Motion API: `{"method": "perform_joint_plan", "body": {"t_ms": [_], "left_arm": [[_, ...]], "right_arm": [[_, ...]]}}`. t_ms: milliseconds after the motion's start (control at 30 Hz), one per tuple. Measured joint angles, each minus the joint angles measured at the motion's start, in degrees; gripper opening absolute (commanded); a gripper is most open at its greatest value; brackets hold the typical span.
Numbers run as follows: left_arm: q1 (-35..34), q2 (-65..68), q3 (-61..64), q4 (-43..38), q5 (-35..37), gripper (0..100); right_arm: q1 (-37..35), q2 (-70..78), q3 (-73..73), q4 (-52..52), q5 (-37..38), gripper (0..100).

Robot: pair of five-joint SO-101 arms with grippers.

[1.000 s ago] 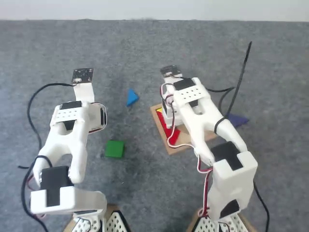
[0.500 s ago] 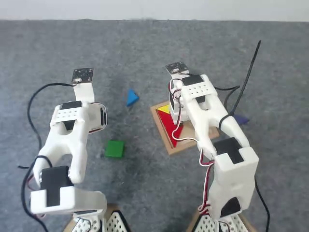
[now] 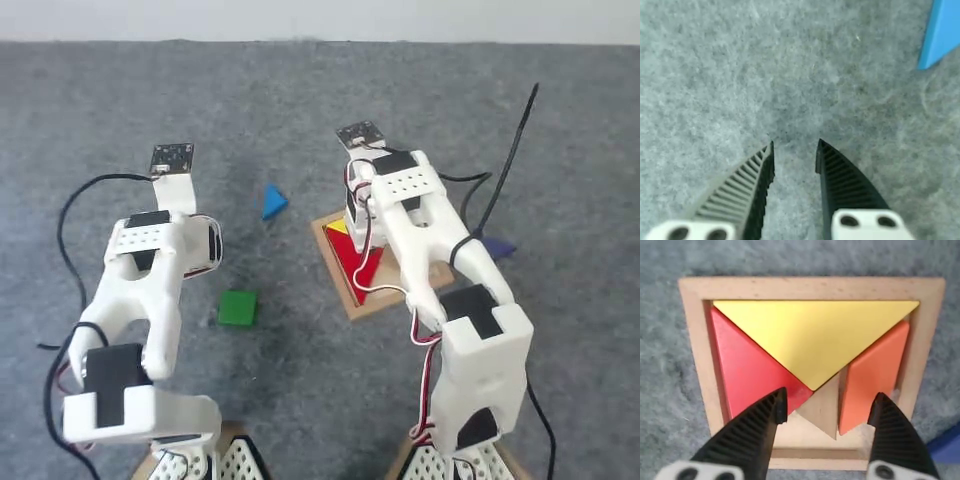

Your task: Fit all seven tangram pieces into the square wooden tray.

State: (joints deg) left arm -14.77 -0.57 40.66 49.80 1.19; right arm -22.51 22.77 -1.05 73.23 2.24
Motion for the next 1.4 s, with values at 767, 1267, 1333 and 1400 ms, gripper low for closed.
{"method": "perform_joint_plan", "body": {"t_ms": [767,1267,1333,1400], "left_arm": [[0.09,0.00,0.00,0.00,0.00,13],[6.86,-0.18,-12.22,21.19,-2.20,22],[11.52,-0.18,-13.63,27.25,-2.64,22],[13.80,-0.18,-13.98,29.63,-2.90,24]], "right_arm": [[29.10,-25.93,21.98,-3.69,11.43,10.9],[35.08,-31.91,42.29,-11.69,12.57,9.3],[36.22,-34.90,47.65,-15.47,12.84,11.2],[36.57,-37.10,51.78,-17.58,13.71,11.9]]}}
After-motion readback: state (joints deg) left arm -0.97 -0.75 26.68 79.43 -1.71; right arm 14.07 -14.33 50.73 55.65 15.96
